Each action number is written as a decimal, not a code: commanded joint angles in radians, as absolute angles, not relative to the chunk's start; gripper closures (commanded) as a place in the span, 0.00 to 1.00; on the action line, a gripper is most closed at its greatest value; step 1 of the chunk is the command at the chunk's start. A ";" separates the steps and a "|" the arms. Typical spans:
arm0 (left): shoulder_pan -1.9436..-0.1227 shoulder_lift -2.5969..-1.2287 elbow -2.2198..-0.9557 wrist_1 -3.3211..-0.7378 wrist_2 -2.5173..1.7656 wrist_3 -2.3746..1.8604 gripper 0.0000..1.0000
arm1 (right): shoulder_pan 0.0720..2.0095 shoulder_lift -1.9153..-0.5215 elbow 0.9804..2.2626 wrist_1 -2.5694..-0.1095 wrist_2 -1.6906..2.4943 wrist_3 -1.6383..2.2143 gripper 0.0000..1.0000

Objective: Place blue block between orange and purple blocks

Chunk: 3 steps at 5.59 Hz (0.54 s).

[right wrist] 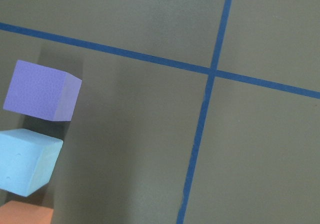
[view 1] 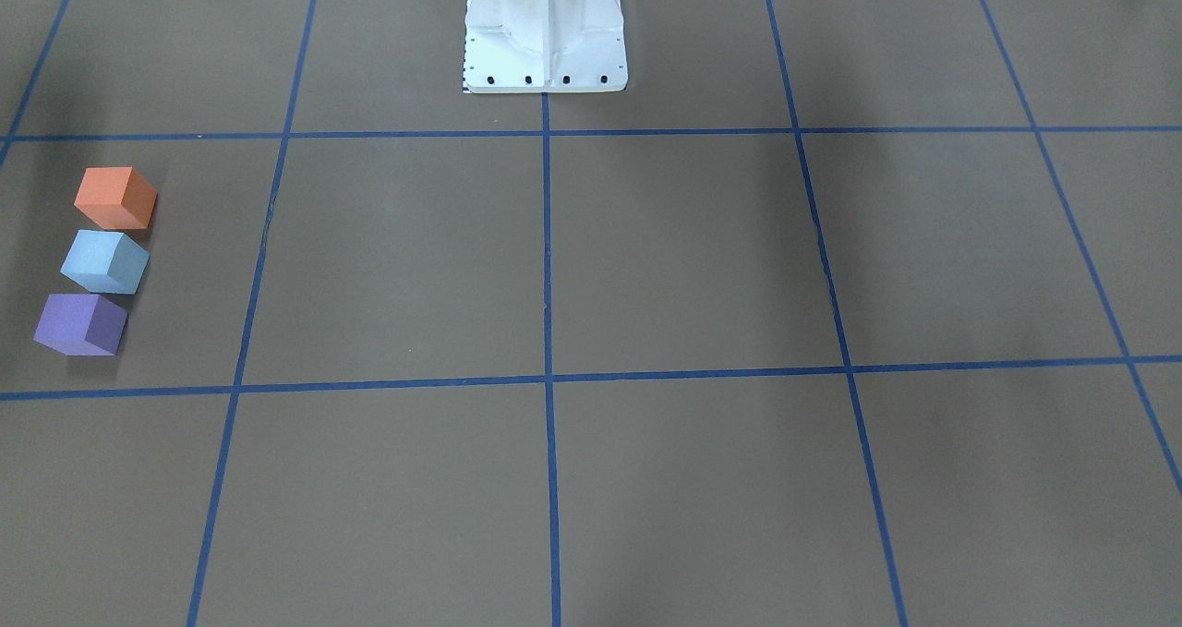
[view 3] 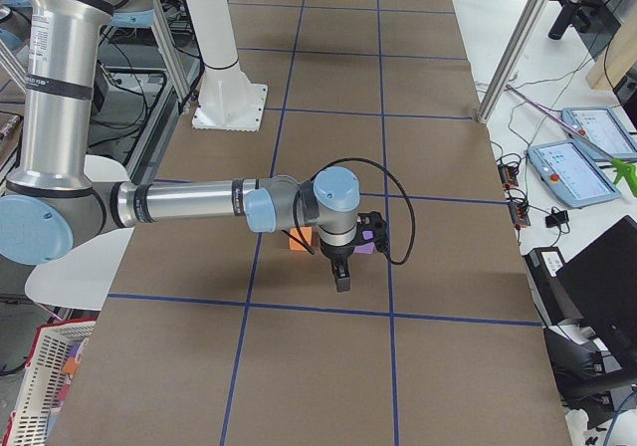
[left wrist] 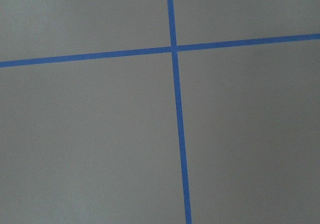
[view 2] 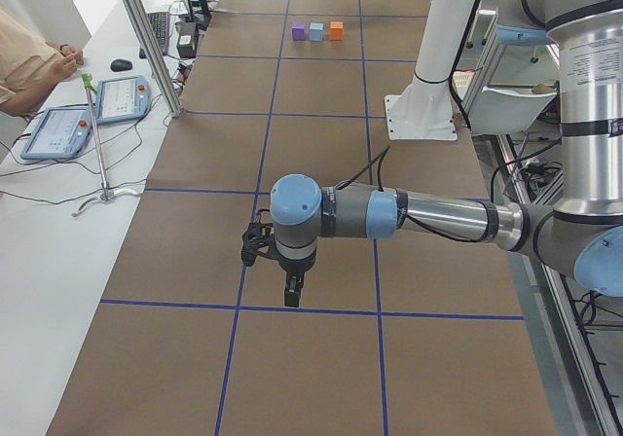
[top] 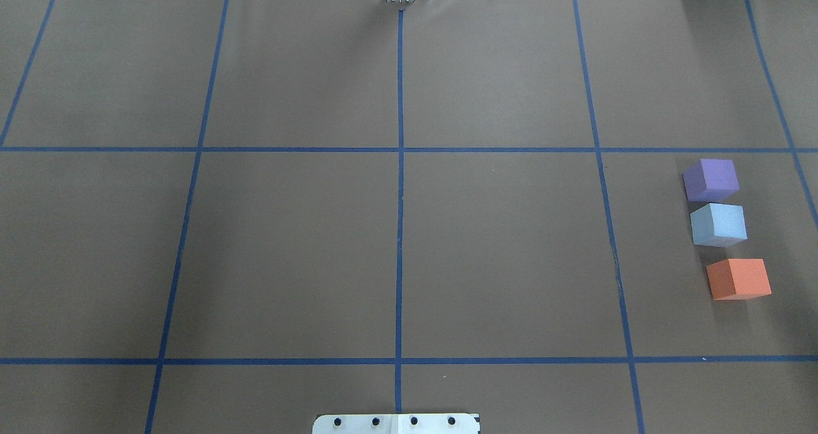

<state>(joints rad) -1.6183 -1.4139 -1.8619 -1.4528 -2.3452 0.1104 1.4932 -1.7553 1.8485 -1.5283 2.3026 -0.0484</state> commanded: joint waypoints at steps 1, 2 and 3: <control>-1.618 -1.414 -1.862 -1.453 -2.345 0.115 0.00 | 1.505 -1.764 1.848 -1.545 2.313 -0.067 0.00; -1.618 -1.414 -1.870 -1.454 -2.345 0.115 0.00 | 1.505 -1.763 1.850 -1.545 2.310 -0.055 0.00; -1.618 -1.413 -1.873 -1.454 -2.345 0.117 0.00 | 1.505 -1.761 1.850 -1.545 2.307 -0.052 0.00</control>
<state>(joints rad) -1.6183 -1.4139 -1.8694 -1.4539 -2.3455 0.1154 1.5047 -1.7623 1.8498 -1.5447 2.3098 -0.0566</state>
